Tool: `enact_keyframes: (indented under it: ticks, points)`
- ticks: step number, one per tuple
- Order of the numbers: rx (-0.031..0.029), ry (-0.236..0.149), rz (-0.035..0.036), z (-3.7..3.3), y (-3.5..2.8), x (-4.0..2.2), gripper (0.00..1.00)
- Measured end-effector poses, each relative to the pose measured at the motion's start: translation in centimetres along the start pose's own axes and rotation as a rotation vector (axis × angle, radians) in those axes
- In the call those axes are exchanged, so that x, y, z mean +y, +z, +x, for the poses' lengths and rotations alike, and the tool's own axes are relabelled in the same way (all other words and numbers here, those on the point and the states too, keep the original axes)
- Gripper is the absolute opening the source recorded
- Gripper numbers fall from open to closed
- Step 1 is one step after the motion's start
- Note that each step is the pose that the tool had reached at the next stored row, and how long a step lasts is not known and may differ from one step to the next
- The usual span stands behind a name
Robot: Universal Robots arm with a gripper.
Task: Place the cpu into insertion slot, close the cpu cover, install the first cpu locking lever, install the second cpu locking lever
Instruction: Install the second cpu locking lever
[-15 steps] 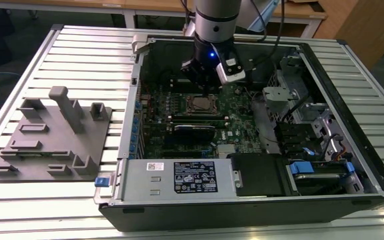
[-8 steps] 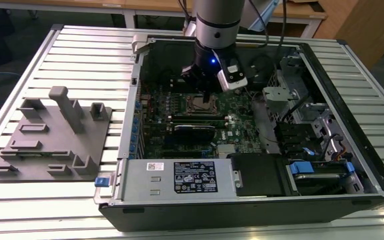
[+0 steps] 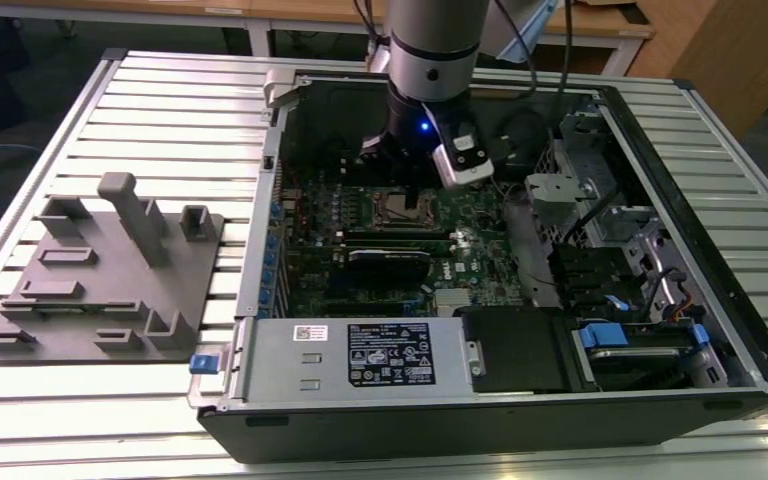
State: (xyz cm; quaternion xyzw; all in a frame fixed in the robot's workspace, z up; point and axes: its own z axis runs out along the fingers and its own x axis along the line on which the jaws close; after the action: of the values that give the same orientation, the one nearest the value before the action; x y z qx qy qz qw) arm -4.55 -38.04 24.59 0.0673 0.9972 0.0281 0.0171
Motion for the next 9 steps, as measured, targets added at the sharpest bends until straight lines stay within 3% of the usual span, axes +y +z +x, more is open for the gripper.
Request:
enact_keyframes:
  ticks: [9]
  points:
    - [0.0, 0.001, 0.0002, 0.33, 0.08, -0.09, 0.11]
